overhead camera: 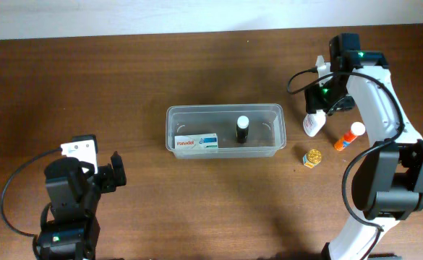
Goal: Pack container
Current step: 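Lower the right gripper and close it on the white spray bottle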
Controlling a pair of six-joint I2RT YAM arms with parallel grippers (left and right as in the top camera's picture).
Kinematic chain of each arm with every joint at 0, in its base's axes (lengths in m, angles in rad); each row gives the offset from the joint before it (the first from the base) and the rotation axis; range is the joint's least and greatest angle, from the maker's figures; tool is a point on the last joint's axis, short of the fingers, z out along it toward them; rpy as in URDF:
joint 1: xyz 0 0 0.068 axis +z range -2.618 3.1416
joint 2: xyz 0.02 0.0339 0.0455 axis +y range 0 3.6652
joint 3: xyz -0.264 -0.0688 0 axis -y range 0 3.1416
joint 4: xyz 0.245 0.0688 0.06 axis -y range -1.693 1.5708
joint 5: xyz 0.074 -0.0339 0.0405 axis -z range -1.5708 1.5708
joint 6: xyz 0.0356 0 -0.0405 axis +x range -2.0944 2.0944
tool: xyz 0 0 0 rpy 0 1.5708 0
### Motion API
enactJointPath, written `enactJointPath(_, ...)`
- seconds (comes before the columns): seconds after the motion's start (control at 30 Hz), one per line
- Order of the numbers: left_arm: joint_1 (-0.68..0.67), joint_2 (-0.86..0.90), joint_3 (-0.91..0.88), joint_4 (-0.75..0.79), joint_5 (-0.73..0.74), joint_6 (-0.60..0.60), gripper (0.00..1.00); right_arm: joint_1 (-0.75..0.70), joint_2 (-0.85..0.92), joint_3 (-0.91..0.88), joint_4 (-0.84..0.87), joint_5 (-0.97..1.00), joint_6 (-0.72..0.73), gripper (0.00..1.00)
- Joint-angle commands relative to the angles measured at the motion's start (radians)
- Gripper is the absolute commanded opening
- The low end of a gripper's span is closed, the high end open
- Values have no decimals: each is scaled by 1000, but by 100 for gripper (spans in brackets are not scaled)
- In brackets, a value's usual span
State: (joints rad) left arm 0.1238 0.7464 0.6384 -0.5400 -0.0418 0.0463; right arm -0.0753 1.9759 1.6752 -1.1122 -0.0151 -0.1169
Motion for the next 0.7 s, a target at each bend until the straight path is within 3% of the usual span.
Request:
enactJointPath(0.0, -2, 1, -1, 1, -7, 19, 99, -4, 13, -36, 19, -15, -10, 64)
enactJointPath(0.3, -2, 1, -1, 1, -7, 19, 99, -4, 13, -85, 77, -14, -11, 63)
enactJointPath(0.53, -2, 1, -1, 0, -7, 19, 99, -4, 13, -89, 81, -13, -11, 57)
enactJointPath(0.67, -2, 1, -1, 1, -7, 19, 99, -4, 13, -89, 81, -9, -11, 47)
